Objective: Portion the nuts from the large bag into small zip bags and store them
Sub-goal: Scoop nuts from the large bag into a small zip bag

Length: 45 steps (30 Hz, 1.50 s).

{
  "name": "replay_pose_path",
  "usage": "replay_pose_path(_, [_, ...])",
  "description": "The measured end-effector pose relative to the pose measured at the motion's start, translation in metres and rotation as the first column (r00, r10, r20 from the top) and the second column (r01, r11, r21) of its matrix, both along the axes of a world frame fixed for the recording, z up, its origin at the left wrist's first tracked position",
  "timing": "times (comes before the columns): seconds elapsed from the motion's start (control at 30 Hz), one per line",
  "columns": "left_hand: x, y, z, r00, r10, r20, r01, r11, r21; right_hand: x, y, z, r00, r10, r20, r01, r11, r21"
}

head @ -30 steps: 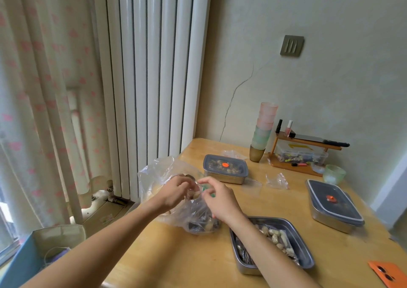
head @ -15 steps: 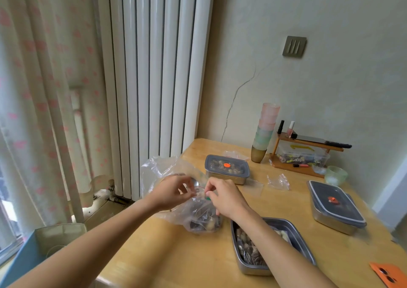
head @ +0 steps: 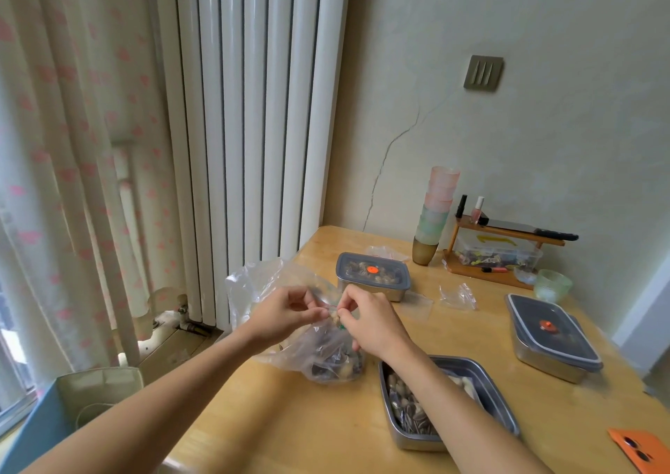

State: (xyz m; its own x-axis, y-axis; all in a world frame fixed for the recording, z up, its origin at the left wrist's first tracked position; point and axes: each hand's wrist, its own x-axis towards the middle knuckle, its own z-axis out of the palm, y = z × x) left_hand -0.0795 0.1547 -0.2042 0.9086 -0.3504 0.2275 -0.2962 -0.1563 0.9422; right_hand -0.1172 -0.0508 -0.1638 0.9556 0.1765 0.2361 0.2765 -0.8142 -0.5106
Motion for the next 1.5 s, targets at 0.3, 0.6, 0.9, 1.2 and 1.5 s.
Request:
replay_pose_path(0.3, [-0.002, -0.008, -0.002, 0.994, -0.075, -0.079, 0.063, 0.987, -0.147, 0.0, -0.002, -0.006, 0.999, -0.03, -0.011, 0.032, 0.989, 0.143])
replay_pose_path(0.6, [0.004, -0.005, -0.012, 0.972, 0.011, -0.236, -0.005, 1.0, 0.029, 0.007, -0.002, -0.009, 0.978, -0.04, -0.206, 0.102, 0.947, 0.304])
replay_pose_path(0.9, [-0.002, 0.001, -0.005, 0.993, -0.037, -0.113, 0.05, 0.993, 0.11, 0.015, 0.002, -0.014, 0.972, 0.053, -0.227, 0.014, 0.958, 0.286])
replay_pose_path(1.2, [-0.001, -0.005, -0.008, 0.993, 0.018, -0.116, -0.016, 1.0, 0.018, 0.014, 0.008, -0.019, 0.978, 0.012, -0.207, 0.049, 0.956, 0.289])
replay_pose_path(1.5, [0.007, -0.002, -0.013, 0.985, 0.125, -0.116, -0.132, 0.99, -0.052, 0.015, 0.006, -0.019, 0.973, 0.017, -0.232, 0.057, 0.95, 0.306])
